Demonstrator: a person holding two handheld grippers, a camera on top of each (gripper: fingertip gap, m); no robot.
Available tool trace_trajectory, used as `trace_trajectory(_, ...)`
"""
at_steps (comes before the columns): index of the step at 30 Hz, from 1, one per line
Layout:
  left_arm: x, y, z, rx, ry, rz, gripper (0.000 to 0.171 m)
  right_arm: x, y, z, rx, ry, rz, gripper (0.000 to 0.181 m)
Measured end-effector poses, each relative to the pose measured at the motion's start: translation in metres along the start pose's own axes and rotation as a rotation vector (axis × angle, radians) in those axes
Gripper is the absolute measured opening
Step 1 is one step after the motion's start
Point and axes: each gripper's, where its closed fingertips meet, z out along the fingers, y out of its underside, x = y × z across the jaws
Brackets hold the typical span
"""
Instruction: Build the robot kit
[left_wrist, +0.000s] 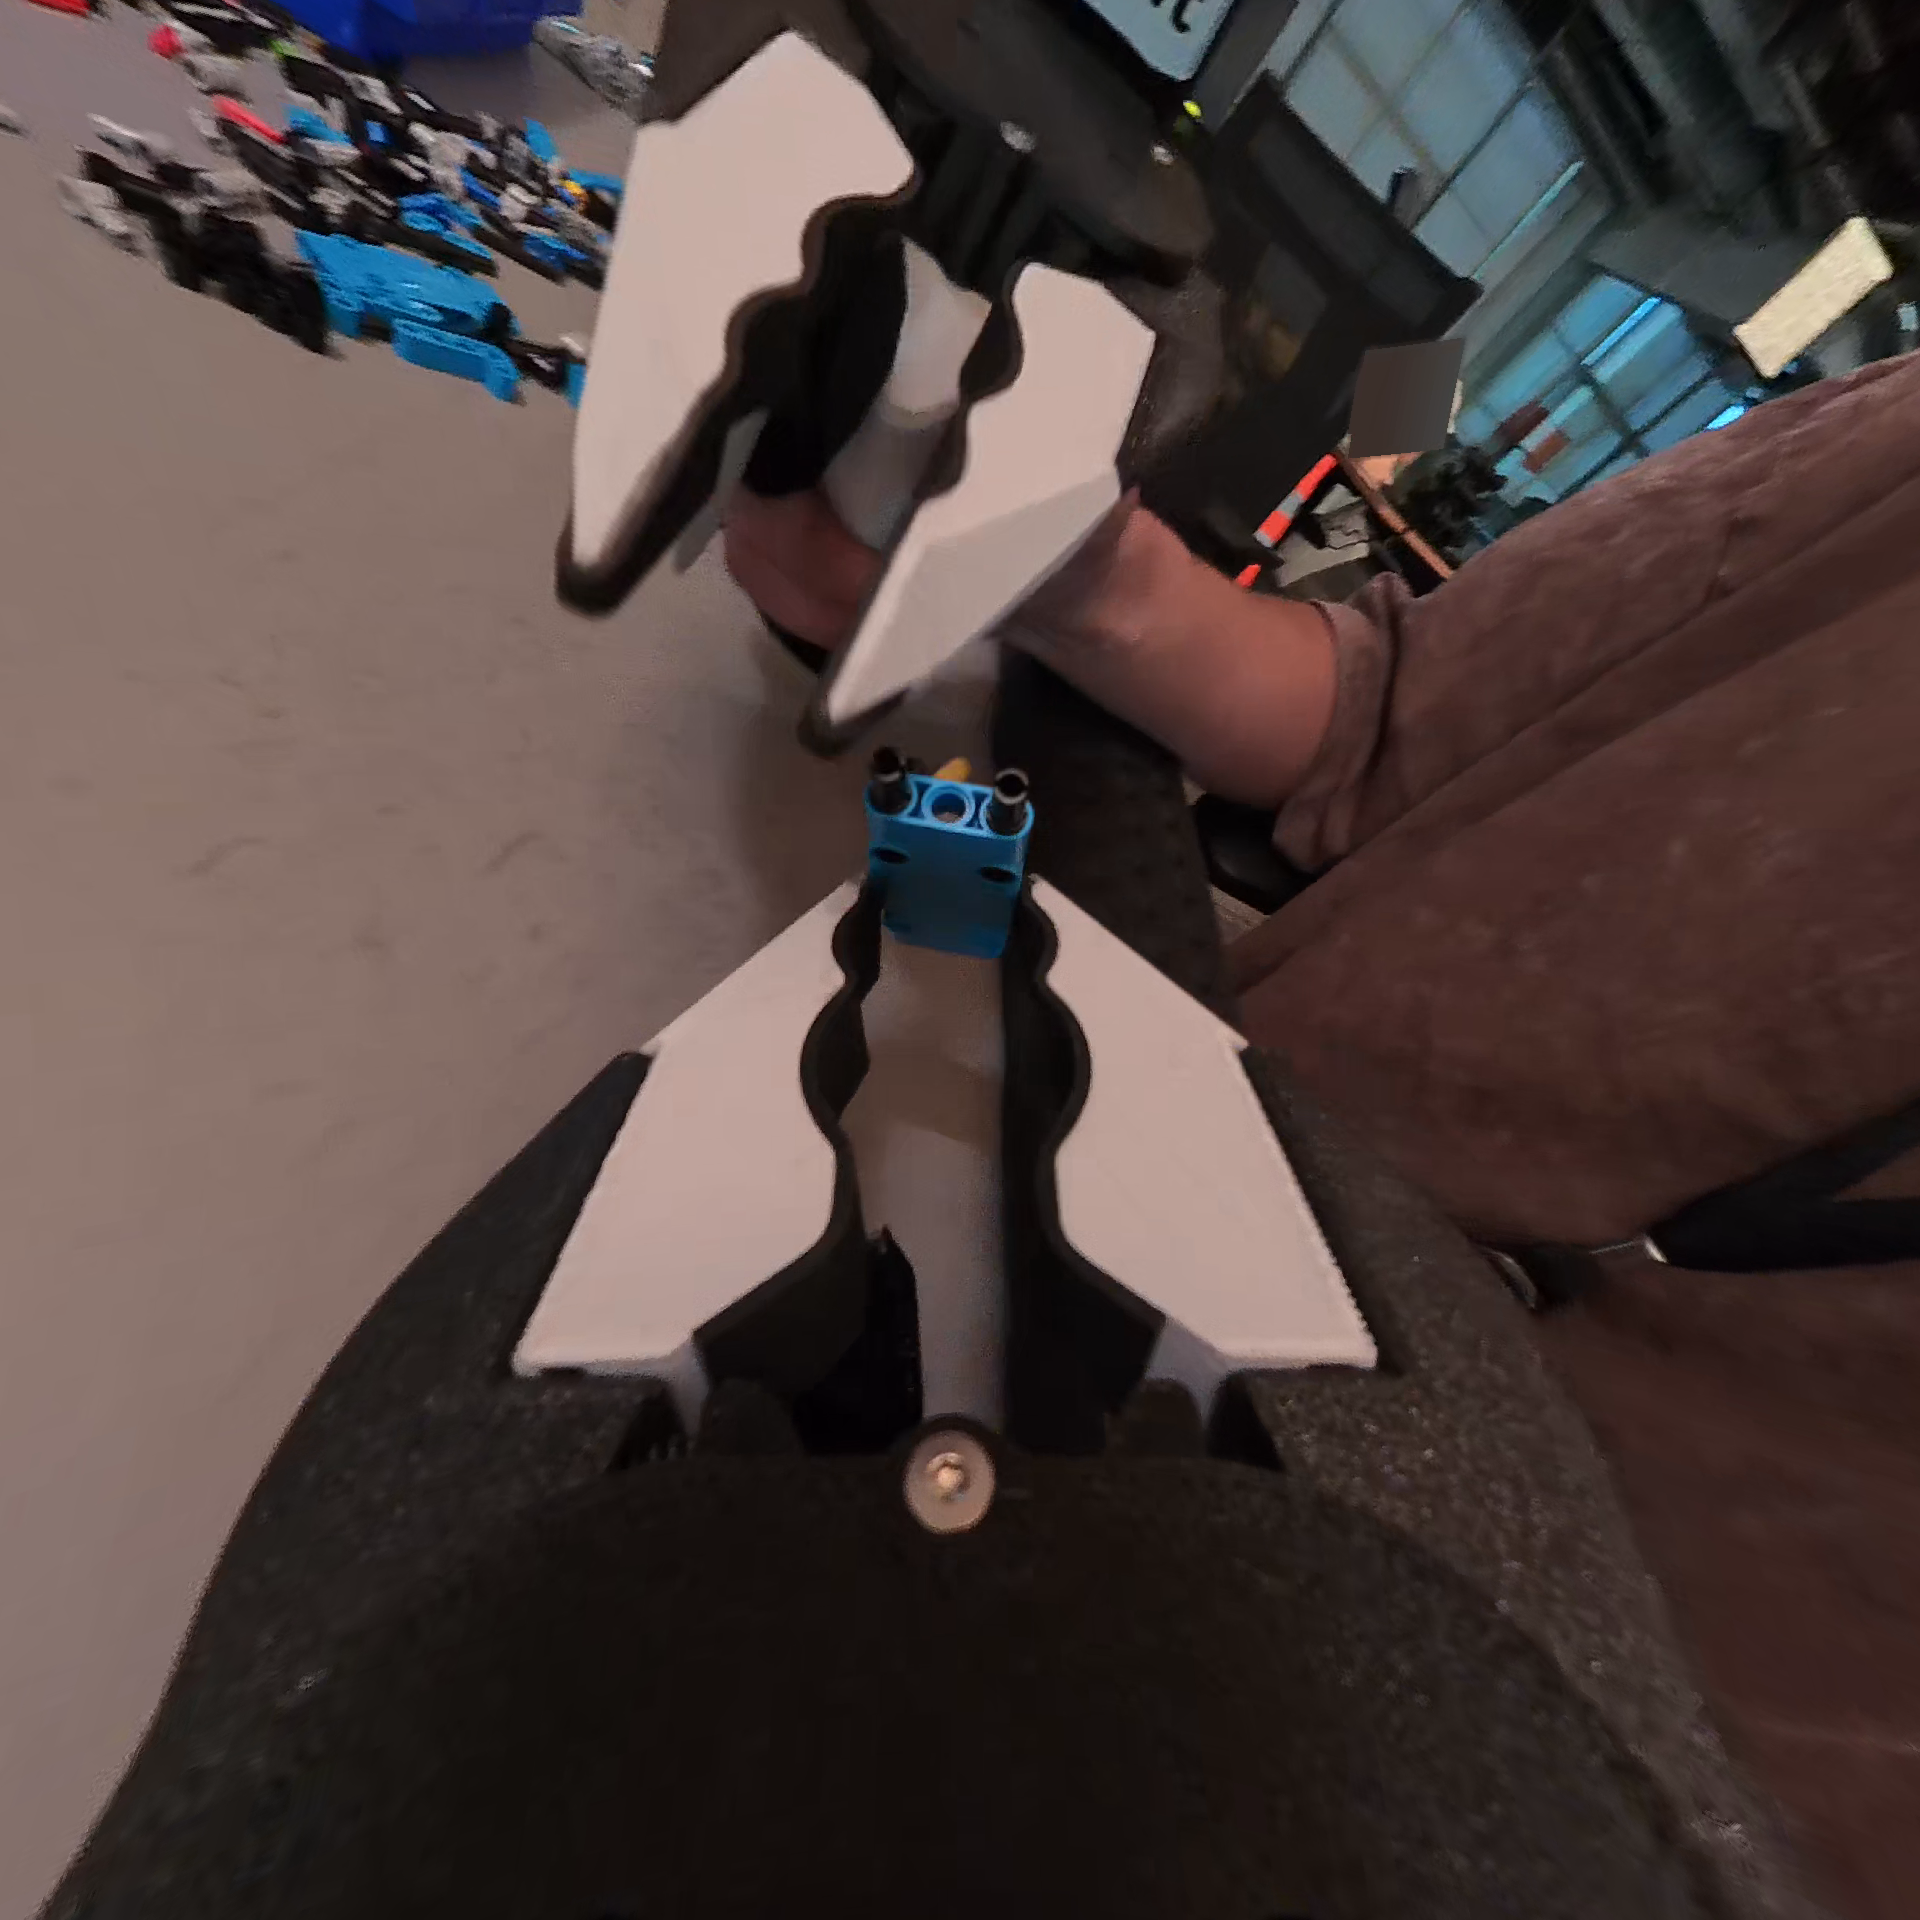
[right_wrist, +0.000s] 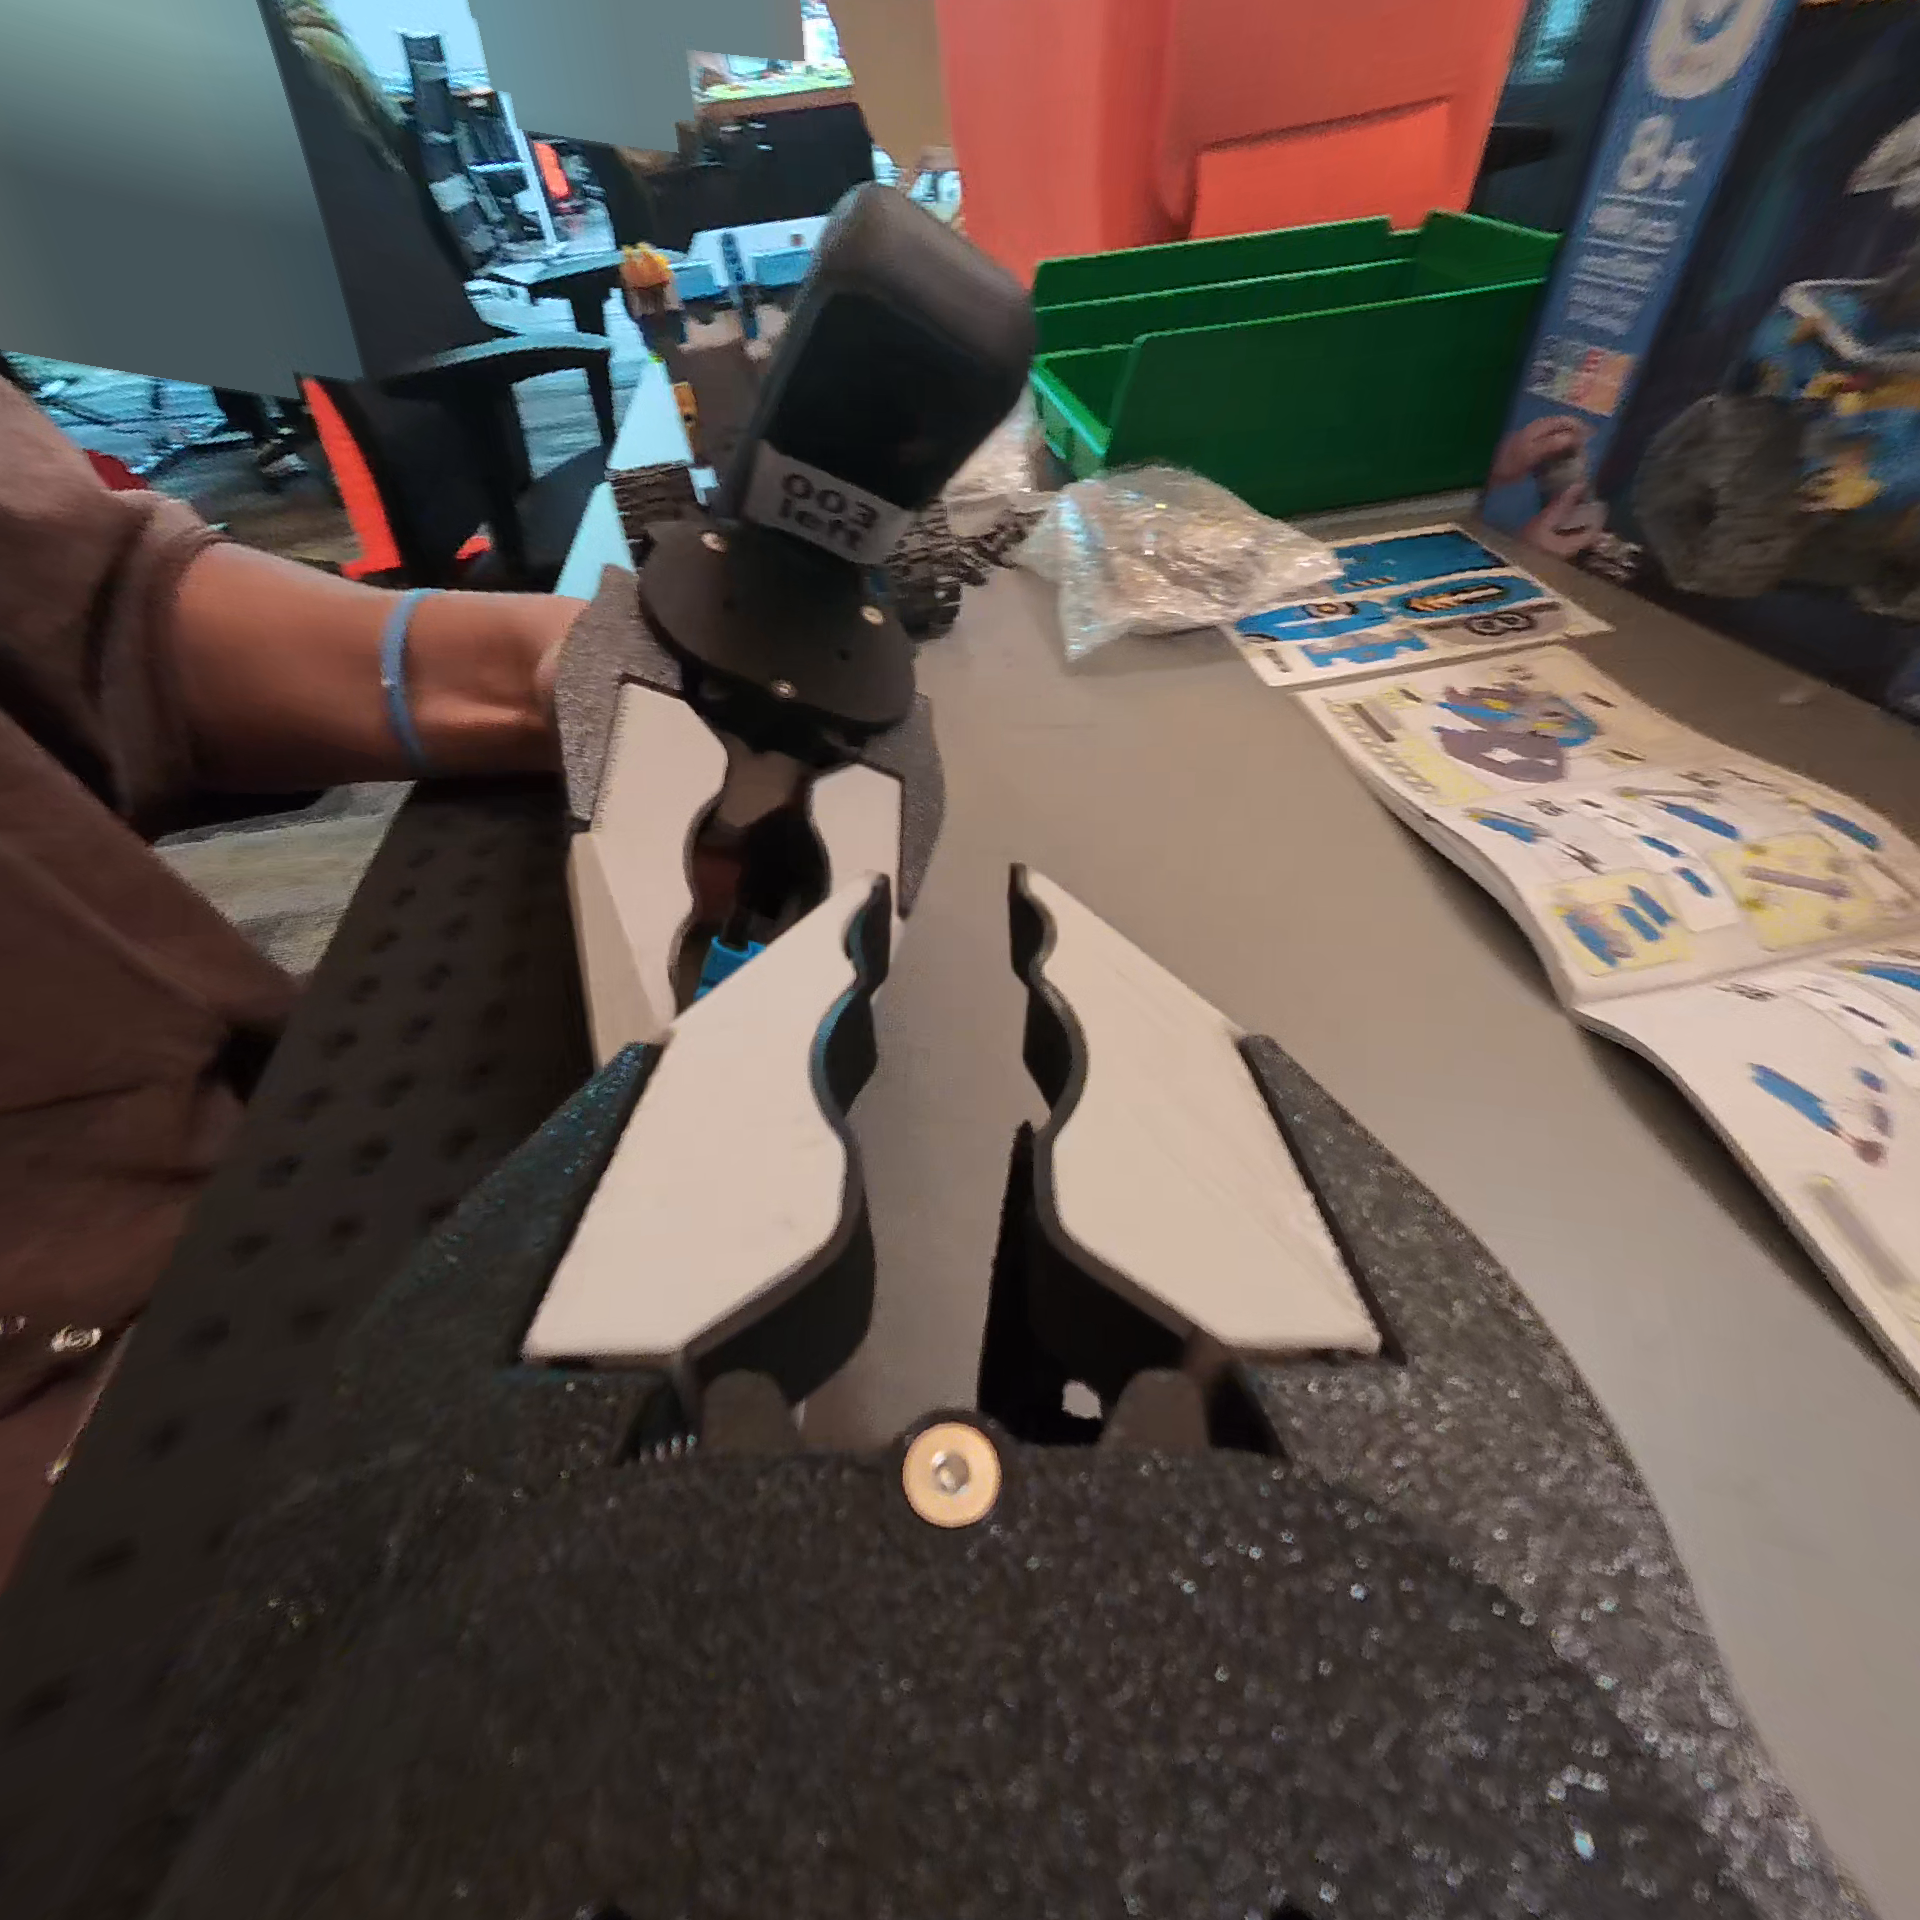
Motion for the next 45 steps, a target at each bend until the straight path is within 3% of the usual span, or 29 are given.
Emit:
trace_trajectory(2, -0.009, 0.005, -0.004, -0.026, -0.073, 0.018, 0.024, 0.011, 0.003, -0.011, -0.022, 0.053, 0.032, 0.023)
trace_trajectory(5, -0.025, 0.026, -0.008, -0.191, -0.268, 0.129, 0.025, 0.01, 0.014, -0.047, -0.095, 0.101, 0.078, 0.02)
trace_trajectory(8, -0.04, 0.049, -0.017, -0.417, -0.45, 0.289, 0.025, -0.022, 0.058, -0.09, -0.305, 0.053, 0.197, 0.026)
trace_trajectory(11, -0.032, 0.051, -0.01, -0.506, -0.429, 0.339, 0.025, -0.044, 0.109, -0.123, -0.471, 0.137, 0.256, 0.027)
trace_trajectory(13, -0.033, 0.051, -0.007, -0.56, -0.43, 0.379, 0.025, -0.053, 0.124, -0.13, -0.494, 0.192, 0.263, 0.026)
trace_trajectory(19, -0.031, 0.046, 0.018, -0.568, -0.331, 0.385, 0.025, -0.051, 0.136, -0.112, -0.604, 0.292, 0.231, 0.024)
trace_trajectory(21, -0.032, 0.047, 0.022, -0.558, -0.324, 0.382, 0.025, -0.045, 0.14, -0.111, -0.684, 0.324, 0.2, 0.01)
trace_trajectory(23, -0.036, 0.048, 0.023, -0.551, -0.343, 0.371, 0.025, -0.039, 0.141, -0.114, -0.737, 0.349, 0.148, 0.008)
trace_trajectory(26, -0.034, 0.051, 0.02, -0.555, -0.317, 0.369, 0.025, -0.029, 0.126, -0.113, -0.584, 0.35, 0.295, 0.008)
trace_trajectory(31, -0.038, 0.049, 0.018, -0.574, -0.319, 0.388, 0.025, -0.004, 0.056, -0.11, 0.061, 0.198, 0.773, 0.007)
trace_trajectory(34, -0.041, 0.048, 0.014, -0.567, -0.338, 0.406, 0.025, 0.001, 0.02, -0.105, 0.35, 0.014, 0.917, 0.007)
trace_trajectory(36, -0.048, 0.044, 0.004, -0.53, -0.381, 0.393, 0.025, 0.005, 0.005, -0.101, 0.469, -0.073, 0.972, 0.007)
trace_trajectory(38, -0.05, 0.029, -0.007, -0.404, -0.405, 0.335, 0.025, 0.01, -0.007, -0.094, 0.55, -0.149, 0.998, 0.007)
trace_trajectory(40, -0.053, -0.006, -0.022, -0.147, -0.433, 0.229, 0.025, 0.02, -0.013, -0.083, 0.574, -0.162, 0.985, 0.007)
trace_trajectory(43, -0.05, -0.06, -0.051, 0.286, -0.359, 0.025, 0.025, 0.028, -0.016, -0.053, 0.468, -0.143, 0.875, 0.007)
trace_trajectory(45, -0.047, -0.074, -0.063, 0.432, -0.313, -0.004, 0.025, 0.03, -0.02, -0.03, 0.384, -0.105, 0.759, 0.007)
